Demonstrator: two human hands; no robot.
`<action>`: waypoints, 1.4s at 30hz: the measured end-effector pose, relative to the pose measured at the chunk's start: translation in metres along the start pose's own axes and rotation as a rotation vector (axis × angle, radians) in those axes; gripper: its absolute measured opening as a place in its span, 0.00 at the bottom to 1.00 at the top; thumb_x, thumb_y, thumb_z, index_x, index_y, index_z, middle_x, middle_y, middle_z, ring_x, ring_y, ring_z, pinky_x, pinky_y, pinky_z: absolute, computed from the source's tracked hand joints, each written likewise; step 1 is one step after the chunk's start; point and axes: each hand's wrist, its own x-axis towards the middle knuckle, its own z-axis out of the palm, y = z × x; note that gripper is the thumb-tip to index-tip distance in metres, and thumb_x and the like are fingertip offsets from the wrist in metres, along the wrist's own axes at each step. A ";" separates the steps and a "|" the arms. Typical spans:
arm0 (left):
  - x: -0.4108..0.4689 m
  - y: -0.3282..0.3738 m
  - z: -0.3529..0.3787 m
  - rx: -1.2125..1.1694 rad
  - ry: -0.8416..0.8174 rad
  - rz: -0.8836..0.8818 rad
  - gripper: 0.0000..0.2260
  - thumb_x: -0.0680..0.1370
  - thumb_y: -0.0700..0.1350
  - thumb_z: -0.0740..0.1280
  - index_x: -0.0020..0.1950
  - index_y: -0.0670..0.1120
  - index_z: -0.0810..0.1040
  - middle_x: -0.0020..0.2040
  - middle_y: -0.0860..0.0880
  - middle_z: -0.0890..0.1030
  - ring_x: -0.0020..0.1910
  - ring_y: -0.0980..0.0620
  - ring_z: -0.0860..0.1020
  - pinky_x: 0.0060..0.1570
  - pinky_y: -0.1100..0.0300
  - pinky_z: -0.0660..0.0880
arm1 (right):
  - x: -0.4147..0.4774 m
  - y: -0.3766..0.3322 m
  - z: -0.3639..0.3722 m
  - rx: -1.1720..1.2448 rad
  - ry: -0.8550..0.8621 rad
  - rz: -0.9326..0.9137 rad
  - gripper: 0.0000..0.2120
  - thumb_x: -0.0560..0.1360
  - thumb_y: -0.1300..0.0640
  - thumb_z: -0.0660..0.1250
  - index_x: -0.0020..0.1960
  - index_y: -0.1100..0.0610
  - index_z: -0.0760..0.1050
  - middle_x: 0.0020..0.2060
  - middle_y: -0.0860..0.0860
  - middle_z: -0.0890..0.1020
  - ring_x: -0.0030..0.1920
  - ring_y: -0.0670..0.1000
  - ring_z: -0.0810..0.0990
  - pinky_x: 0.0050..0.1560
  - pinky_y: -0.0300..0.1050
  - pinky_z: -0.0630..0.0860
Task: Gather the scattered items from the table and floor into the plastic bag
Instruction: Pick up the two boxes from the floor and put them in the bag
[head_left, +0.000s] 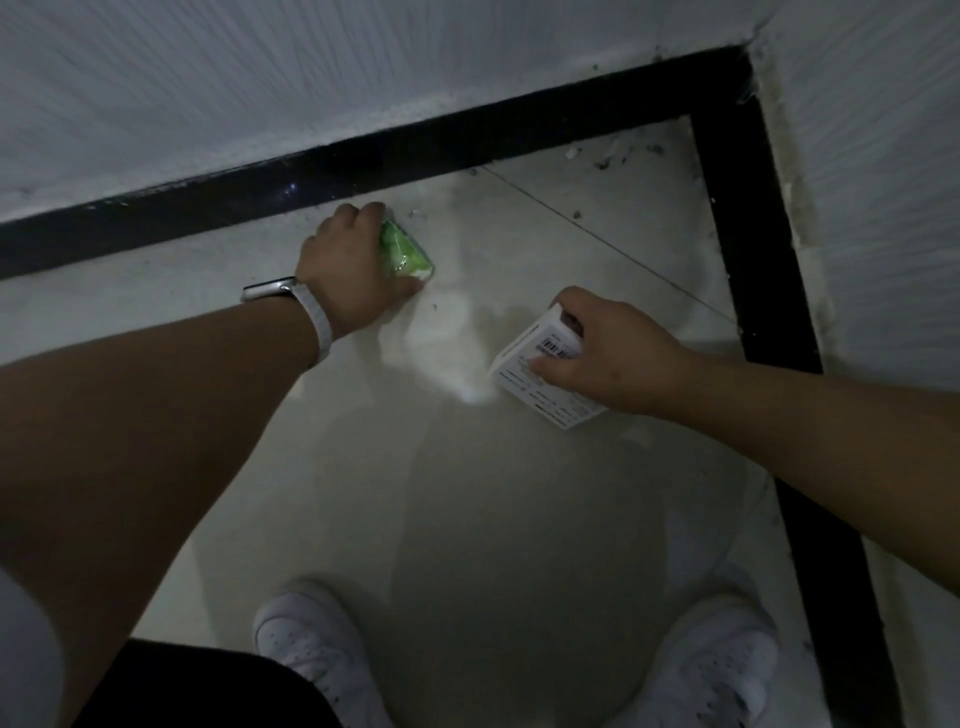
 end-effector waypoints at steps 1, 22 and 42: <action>0.000 0.003 0.000 -0.013 -0.012 -0.009 0.38 0.71 0.57 0.75 0.74 0.44 0.65 0.67 0.38 0.72 0.63 0.35 0.72 0.61 0.45 0.70 | 0.000 0.001 0.000 -0.004 0.005 -0.002 0.17 0.72 0.47 0.73 0.51 0.56 0.71 0.43 0.47 0.81 0.41 0.47 0.81 0.40 0.45 0.78; -0.105 0.080 -0.189 -0.575 0.170 -0.153 0.08 0.73 0.43 0.72 0.47 0.45 0.75 0.40 0.49 0.77 0.39 0.50 0.75 0.36 0.61 0.65 | -0.067 -0.155 -0.138 0.001 0.074 -0.132 0.12 0.73 0.50 0.71 0.50 0.55 0.72 0.43 0.50 0.79 0.42 0.49 0.79 0.40 0.44 0.76; -0.406 0.191 -0.652 -1.001 0.478 -0.390 0.08 0.74 0.40 0.72 0.44 0.50 0.74 0.36 0.55 0.76 0.30 0.65 0.72 0.32 0.69 0.69 | -0.374 -0.524 -0.394 -0.089 0.154 -0.241 0.13 0.73 0.50 0.70 0.51 0.54 0.70 0.43 0.50 0.79 0.42 0.52 0.78 0.41 0.50 0.76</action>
